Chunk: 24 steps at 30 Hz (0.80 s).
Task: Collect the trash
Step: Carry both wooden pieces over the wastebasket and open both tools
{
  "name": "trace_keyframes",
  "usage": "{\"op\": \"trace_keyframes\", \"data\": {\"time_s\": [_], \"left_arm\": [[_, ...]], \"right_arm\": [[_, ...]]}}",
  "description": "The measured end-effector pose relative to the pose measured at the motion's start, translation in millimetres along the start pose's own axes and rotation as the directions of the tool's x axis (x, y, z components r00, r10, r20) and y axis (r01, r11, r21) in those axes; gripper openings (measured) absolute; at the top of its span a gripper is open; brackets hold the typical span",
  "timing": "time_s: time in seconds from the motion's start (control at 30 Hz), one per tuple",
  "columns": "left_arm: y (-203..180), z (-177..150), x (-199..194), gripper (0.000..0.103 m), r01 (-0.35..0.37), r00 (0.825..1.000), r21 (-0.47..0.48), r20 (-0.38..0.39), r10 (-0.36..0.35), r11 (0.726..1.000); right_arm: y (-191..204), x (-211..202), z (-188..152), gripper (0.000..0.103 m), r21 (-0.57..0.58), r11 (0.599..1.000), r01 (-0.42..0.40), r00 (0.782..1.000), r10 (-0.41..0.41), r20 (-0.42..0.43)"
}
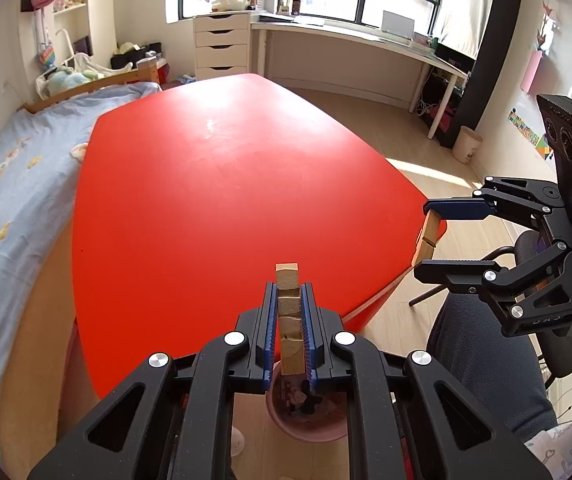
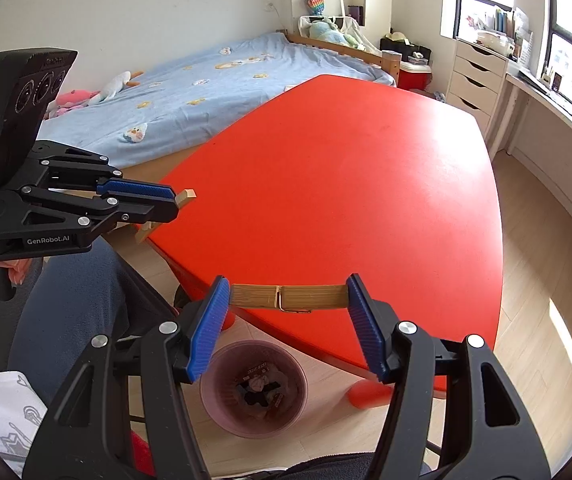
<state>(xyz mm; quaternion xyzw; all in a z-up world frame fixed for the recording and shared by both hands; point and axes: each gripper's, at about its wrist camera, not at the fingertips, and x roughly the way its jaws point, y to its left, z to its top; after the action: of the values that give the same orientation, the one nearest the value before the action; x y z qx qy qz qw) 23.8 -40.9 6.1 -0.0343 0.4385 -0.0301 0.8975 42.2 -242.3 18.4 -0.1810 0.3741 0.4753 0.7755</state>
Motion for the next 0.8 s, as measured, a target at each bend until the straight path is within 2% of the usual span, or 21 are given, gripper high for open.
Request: {"op": "trace_keyframes", "data": {"time_s": [0.5,0.8], "left_arm": [[-27,-40,-8,0.012,0.074,0.997,0.023,-0.039,-0.073,0.997],[-31,-48,-5,0.012,0.091,0.994,0.024,-0.057,-0.090,0.996]], "right_arm": [[24,-18,-47,0.060,0.013,0.999,-0.051,0.998,0.051,-0.025],[27,-19,-54,0.060,0.020,0.997,-0.074,0.997,0.074,-0.030]]}}
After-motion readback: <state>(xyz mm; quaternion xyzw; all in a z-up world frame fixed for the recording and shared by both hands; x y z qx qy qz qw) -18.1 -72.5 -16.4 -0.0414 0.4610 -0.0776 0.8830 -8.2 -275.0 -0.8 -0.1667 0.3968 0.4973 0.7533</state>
